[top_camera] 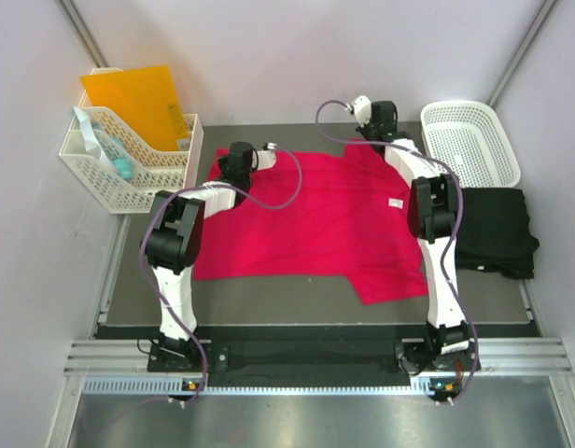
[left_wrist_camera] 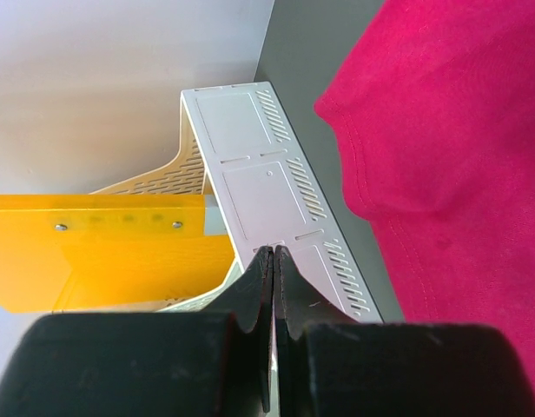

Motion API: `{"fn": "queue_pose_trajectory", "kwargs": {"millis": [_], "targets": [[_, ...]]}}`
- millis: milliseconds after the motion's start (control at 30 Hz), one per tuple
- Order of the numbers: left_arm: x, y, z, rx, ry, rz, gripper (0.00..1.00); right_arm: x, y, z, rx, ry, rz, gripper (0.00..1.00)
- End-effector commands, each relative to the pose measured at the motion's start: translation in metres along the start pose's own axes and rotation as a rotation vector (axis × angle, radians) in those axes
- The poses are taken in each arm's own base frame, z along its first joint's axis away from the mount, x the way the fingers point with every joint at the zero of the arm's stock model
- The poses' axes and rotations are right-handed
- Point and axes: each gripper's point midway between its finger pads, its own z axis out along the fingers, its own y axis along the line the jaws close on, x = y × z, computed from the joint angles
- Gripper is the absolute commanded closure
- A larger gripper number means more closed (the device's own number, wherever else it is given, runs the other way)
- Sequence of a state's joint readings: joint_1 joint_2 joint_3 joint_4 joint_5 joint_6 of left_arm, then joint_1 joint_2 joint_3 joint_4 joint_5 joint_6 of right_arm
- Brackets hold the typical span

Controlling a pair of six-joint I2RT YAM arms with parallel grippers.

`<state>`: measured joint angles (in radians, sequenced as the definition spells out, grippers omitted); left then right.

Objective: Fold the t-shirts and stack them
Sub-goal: Flatten the tshirt out

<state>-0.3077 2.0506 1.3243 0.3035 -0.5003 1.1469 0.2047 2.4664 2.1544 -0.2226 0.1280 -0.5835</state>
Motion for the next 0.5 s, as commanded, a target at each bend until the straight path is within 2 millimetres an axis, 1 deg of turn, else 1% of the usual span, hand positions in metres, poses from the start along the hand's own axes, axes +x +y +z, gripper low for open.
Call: {"fn": "queue_pose_trajectory", "kwargs": {"millis": [0, 233, 400, 467], "targets": [[-0.009, 0.037, -0.008, -0.088, -0.021, -0.05, 1.0, 0.016, -0.009, 0.008, 0.038, 0.036, 0.025, 1.0], [-0.009, 0.036, -0.005, -0.087, -0.02, -0.043, 1.0, 0.031, -0.019, 0.013, 0.08, 0.069, 0.029, 1.0], [-0.008, 0.033, -0.004, -0.083, -0.02, -0.039, 1.0, 0.041, -0.024, 0.01, 0.1, 0.105, 0.024, 1.0], [-0.008, 0.032, -0.003, -0.083, -0.022, -0.039, 1.0, 0.044, -0.023, 0.007, 0.093, 0.116, 0.022, 1.0]]}}
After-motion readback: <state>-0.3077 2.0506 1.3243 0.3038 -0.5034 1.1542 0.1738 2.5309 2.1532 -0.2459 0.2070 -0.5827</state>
